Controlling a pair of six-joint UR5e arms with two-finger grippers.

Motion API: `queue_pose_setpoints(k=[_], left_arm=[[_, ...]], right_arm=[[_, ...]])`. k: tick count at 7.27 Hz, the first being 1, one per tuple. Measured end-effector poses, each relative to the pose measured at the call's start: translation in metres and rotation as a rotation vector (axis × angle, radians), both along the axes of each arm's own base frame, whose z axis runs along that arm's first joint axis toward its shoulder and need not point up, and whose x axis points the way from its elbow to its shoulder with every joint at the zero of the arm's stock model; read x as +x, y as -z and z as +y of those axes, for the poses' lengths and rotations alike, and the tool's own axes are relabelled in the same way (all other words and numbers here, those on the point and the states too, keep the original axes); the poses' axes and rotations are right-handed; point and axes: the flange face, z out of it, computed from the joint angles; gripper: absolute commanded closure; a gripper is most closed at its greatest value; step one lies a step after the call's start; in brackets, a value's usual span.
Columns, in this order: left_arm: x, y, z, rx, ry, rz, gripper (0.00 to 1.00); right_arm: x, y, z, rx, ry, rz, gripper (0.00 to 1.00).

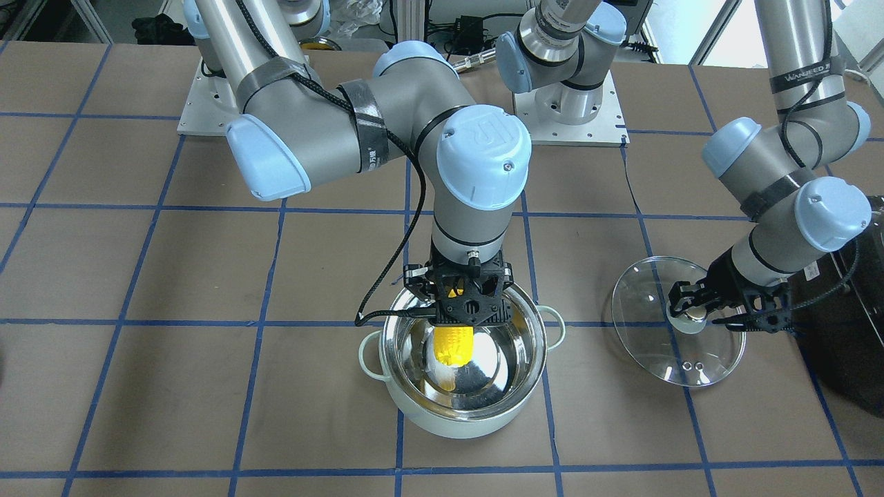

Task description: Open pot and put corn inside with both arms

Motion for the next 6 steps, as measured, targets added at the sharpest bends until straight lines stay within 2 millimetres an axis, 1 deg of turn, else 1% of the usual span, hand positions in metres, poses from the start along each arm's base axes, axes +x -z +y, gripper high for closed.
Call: queue_pose_setpoints(k=[1,2,3,4,5,6], left_arm=[[0.000,0.004,0.001,0.009,0.011,0.001,0.53],[0.000,0.007,0.002,0.014,0.017,0.002,0.25],[0.000,0.008,0.002,0.016,0.022,0.003,0.00],[0.000,0.006,0.002,0.013,0.031,0.002,0.00],[-0.001,0.000,0.001,0.003,0.038,-0.002,0.00],[-0.001,-0.017,-0.003,-0.019,0.043,-0.014,0.00]], right_arm=[[0.007,0.011,-0.003,-0.012,-0.013,-0.007,0.84],[0.012,0.019,-0.005,-0.019,-0.021,-0.012,0.56],[0.014,0.024,-0.005,-0.020,-0.025,-0.013,0.26],[0.014,0.030,-0.003,-0.011,-0.026,-0.008,0.00],[0.013,0.038,0.000,0.004,-0.027,-0.001,0.00],[0.011,0.045,0.002,0.016,-0.027,0.006,0.00]])
